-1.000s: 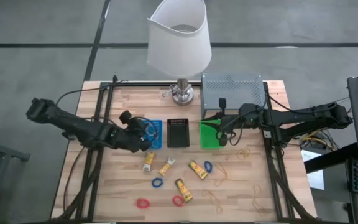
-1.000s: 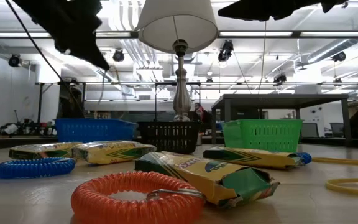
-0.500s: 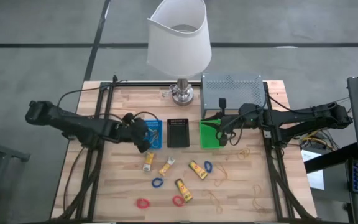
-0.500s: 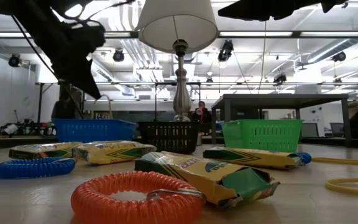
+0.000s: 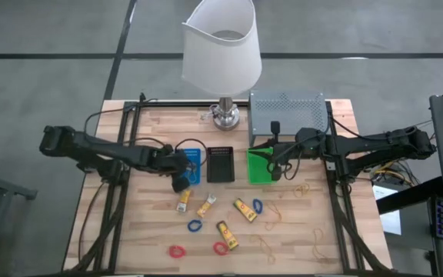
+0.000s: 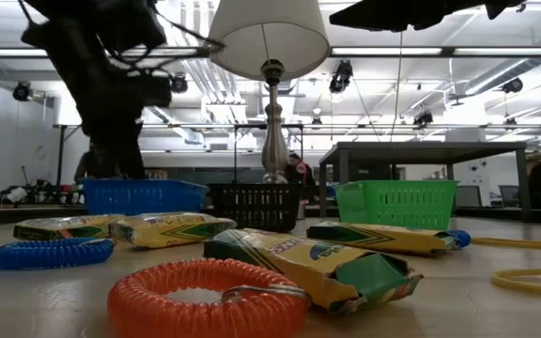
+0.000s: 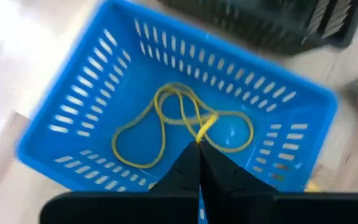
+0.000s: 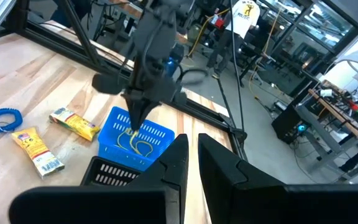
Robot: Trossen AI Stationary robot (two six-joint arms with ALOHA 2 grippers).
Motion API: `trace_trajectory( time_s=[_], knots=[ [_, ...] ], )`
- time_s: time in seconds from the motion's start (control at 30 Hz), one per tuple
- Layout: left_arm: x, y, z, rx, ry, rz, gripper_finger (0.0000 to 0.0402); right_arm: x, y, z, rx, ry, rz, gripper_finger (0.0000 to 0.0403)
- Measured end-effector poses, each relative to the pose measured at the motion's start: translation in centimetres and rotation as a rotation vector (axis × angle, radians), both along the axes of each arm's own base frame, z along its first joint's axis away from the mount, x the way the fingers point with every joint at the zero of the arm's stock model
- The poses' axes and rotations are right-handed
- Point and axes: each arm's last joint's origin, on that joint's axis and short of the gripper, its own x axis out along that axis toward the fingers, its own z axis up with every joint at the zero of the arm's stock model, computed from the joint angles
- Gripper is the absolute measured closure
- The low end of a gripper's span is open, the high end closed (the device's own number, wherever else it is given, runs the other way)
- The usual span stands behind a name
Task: Pick & Place Office Desk Supplies
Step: Put the yellow rubber band into the blue bin
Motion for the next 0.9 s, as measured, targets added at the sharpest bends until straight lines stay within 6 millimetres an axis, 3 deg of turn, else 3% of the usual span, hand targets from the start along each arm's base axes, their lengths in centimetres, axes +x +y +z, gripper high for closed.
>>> trace_trajectory(
  time_s=[0.2,0.4,0.9],
  knots=[
    [0.6,1.0,-1.7,-0.09,0.077,0.022,0.0398,0.0,0.0,0.0,0.0,0.0,0.0,0.0369],
    [0.9,1.6,-1.9,-0.098,0.061,0.034,0.0377,0.0,0.0,0.0,0.0,0.0,0.0,0.0369],
    [1.5,1.6,-1.5,-0.12,-0.011,0.002,0.0244,0.0,0.0,0.0,0.0,0.0,0.0,0.0369]
  ],
)
